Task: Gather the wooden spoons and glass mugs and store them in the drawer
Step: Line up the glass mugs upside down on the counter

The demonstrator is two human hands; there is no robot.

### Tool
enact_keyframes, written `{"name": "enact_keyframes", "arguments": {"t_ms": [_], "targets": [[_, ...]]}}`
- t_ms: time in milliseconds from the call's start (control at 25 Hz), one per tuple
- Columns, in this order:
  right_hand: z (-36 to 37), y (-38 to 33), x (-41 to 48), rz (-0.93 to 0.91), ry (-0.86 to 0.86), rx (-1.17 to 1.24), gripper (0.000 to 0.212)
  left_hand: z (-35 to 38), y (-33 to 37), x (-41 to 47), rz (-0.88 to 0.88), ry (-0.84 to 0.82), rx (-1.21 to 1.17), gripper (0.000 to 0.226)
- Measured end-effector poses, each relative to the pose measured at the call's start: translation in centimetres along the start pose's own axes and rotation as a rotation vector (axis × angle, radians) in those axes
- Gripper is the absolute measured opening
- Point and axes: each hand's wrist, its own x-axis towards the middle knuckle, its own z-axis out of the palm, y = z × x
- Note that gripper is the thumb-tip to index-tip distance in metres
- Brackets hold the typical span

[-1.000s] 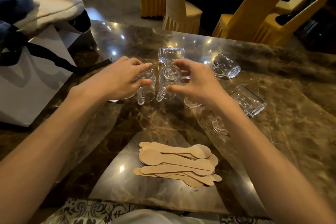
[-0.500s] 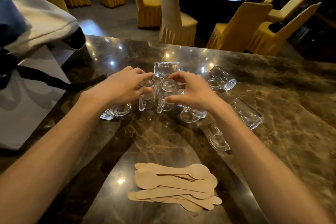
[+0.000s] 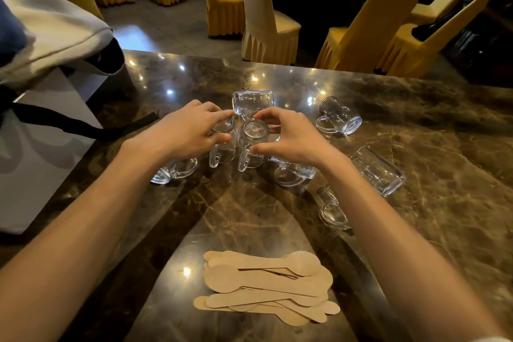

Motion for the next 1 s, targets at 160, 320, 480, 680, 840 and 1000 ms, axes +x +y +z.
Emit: {"name": "enact_keyframes", "arguments": {"t_ms": [160,320,480,680,840,1000], "targets": [[0.0,0.2,0.0,0.001,-0.018,0.007,0.070,0.8,-0.4,-0.2,-0.002,0.014,-0.038,0.060],[-0.1,0.1,-0.1,0.019,-0.059,0.034,0.072,1.8,-0.8,-0.8,0.000,0.074,-0.110,0.061],[-1.1,0.2,-0.7,0.037,-0.099,0.041,0.077,1.9,-1.0,-1.7,0.026,0.142,-0.159,0.075],[-3.0,1.4,-2.0,0.121,-0.006,-0.037,0.060,1.7,-2.0,-3.9,-0.004,0.291,-0.231,0.065],[-3.0,2.8,-4.4,0.218,0.046,-0.070,0.068,2.3,-2.0,-6.8,-0.072,0.399,-0.265,0.053],[-1.4,3.9,-6.7,0.267,0.085,-0.161,0.075,4.0,-1.6,-9.3,-0.156,0.510,-0.284,0.044]]}}
